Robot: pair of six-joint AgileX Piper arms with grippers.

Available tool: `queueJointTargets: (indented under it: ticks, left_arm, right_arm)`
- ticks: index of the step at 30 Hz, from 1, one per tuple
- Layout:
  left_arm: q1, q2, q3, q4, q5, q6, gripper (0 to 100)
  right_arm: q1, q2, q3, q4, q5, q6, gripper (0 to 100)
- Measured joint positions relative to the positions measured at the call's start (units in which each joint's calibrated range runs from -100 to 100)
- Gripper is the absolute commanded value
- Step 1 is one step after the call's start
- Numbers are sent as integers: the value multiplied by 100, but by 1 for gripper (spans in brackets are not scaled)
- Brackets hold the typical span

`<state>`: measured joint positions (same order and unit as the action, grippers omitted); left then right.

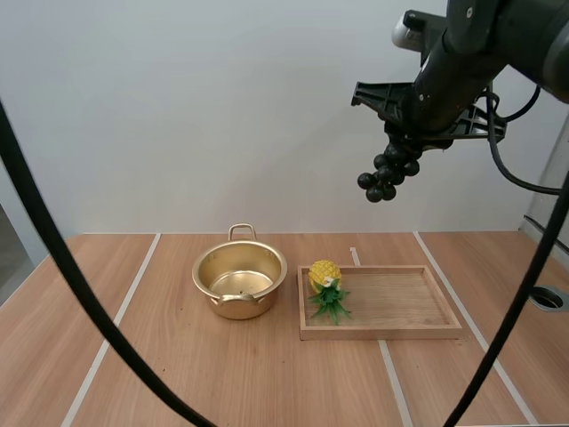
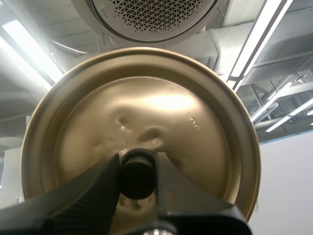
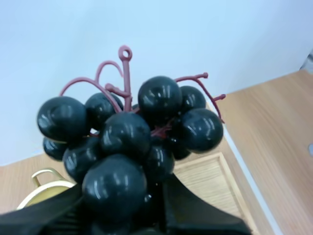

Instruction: Open the pot, put the grape inside, and close it

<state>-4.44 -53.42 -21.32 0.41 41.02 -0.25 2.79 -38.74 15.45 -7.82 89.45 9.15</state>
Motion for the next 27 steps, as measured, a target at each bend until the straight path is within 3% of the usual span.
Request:
queueJointTargets:
  ticks: [4,7,12,17,22,27]
  left_arm:
    - [0,0,0,0,0,0,0]
    - [0,0,0,0,0,0,0]
    - [0,0,0,0,0,0,0]
    - [0,0,0,0,0,0,0]
    - [0,0,0,0,0,0,0]
    - [0,0,0,0,0,0,0]
  right_arm:
    - [0,-340,0,-76,-428,-376,0]
    - [-8,-481,-13,219,-1056,-1391,0]
    - [-8,-511,-11,1842,-940,-3657,0]
    - [-8,-334,-11,3244,-753,-5016,0]
    - [-8,138,-11,4036,-1,-5840,0]
    - [-8,805,-11,4467,600,-6073,0]
